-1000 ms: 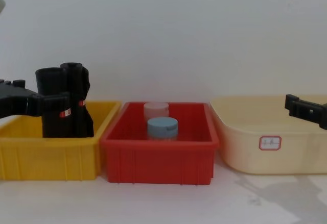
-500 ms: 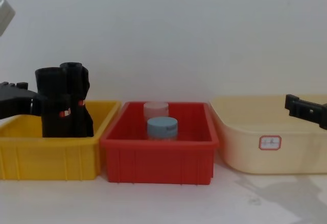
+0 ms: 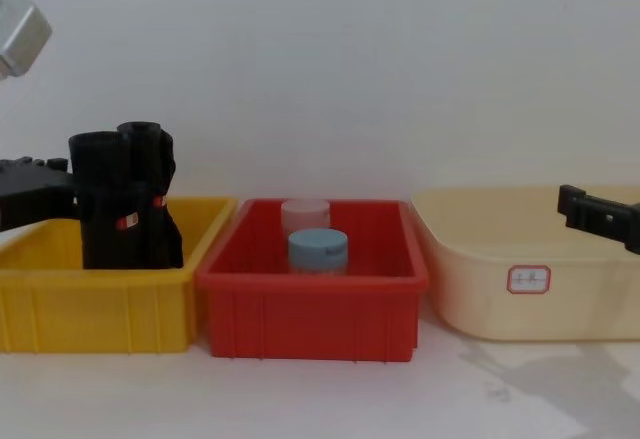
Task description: Pick up the garbage bag with the one hand and transfer it to the other hand.
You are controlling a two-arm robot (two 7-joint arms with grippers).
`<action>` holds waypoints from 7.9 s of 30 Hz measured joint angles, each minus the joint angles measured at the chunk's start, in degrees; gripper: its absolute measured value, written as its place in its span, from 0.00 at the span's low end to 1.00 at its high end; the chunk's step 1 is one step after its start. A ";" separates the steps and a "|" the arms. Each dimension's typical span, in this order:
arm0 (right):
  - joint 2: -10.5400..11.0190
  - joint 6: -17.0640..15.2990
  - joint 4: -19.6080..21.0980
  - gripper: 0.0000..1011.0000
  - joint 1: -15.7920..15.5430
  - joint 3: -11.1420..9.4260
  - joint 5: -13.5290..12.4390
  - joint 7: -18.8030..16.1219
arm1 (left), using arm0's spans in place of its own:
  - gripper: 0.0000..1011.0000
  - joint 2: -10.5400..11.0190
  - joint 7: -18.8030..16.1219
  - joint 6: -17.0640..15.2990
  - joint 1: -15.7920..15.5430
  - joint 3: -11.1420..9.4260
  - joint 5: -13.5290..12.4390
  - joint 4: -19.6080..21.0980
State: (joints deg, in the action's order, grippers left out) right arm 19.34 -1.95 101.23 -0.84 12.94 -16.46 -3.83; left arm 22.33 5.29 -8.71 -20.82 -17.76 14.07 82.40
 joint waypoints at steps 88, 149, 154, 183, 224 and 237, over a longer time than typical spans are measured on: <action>1.85 -6.65 0.52 0.99 5.76 1.57 -1.63 -7.35 | 0.38 -9.89 20.41 -5.59 -17.78 -4.70 10.46 -2.68; -7.59 -4.90 -15.39 0.99 21.84 7.52 5.65 -9.09 | 0.38 -14.88 26.09 -8.15 -26.49 -15.02 11.86 -13.40; -8.06 -4.86 -15.74 0.89 22.24 7.61 5.70 -9.24 | 0.38 -14.91 26.07 -8.08 -26.61 -15.14 11.90 -13.61; -8.99 -4.45 -16.27 0.59 22.74 7.63 6.05 -9.48 | 0.65 -15.00 26.01 -7.88 -26.84 -15.47 11.97 -14.00; -14.71 -8.24 -20.07 0.58 24.62 0.24 6.38 -0.17 | 0.99 -8.07 22.61 -12.39 -20.42 -10.16 17.58 0.68; -17.65 -9.71 -19.45 0.58 27.37 -4.75 3.43 2.34 | 0.99 -7.18 21.12 -12.11 -18.70 -7.84 19.83 3.81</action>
State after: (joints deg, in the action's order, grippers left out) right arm 1.69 -11.66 81.77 26.53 8.19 -13.03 -1.49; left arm 15.14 26.41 -20.82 -39.52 -25.60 33.90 86.20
